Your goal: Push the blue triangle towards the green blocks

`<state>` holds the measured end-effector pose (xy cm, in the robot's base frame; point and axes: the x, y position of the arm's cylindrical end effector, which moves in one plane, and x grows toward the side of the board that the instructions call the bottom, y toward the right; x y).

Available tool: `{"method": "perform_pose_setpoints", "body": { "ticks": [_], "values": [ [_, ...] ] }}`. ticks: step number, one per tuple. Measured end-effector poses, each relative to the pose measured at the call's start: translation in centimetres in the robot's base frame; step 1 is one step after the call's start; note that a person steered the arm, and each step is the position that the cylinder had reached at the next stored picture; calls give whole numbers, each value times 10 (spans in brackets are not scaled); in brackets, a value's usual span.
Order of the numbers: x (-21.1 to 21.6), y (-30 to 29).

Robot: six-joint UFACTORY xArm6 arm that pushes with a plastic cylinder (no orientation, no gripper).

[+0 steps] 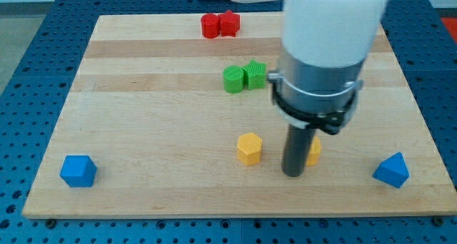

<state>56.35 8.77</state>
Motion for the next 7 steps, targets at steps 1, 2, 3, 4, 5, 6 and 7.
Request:
{"method": "perform_pose_setpoints", "body": {
  "ticks": [1, 2, 3, 4, 5, 6, 7],
  "values": [
    [14, 25],
    [39, 59],
    [49, 102],
    [48, 132],
    [34, 139],
    [16, 139],
    [-4, 139]
  ]
}}
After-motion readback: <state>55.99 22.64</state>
